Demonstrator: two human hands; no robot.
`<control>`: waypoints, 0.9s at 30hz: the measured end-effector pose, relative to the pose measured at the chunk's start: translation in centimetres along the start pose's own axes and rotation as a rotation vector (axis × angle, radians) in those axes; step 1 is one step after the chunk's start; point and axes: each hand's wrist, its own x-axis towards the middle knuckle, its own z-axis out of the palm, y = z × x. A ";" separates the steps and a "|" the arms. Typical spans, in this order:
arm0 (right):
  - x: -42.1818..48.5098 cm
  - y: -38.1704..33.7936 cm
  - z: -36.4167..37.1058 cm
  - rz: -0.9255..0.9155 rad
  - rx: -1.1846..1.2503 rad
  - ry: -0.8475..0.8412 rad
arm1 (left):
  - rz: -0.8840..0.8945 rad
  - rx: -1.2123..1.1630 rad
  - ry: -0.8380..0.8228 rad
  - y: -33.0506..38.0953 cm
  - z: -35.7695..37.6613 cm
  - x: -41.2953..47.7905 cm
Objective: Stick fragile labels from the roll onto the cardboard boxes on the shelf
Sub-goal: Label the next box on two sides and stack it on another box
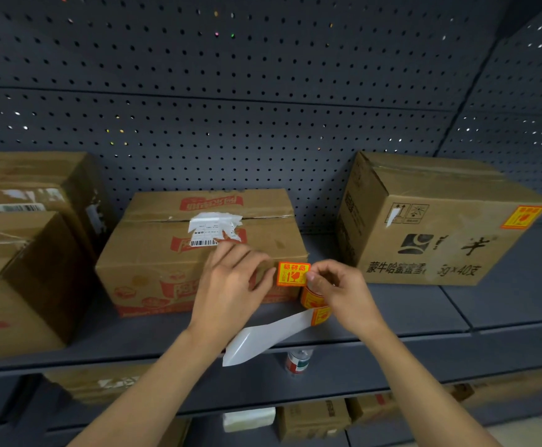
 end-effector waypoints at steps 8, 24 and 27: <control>1.0 1.0 0.4 0.002 0.001 0.012 | -0.121 0.126 -0.205 -0.6 2.3 0.7; 0.9 1.0 0.2 -0.106 -0.262 0.136 | -0.133 0.174 -0.083 -0.5 3.6 0.5; 1.0 1.2 0.0 -0.115 -0.301 0.167 | -0.152 0.165 -0.096 -0.4 3.5 0.6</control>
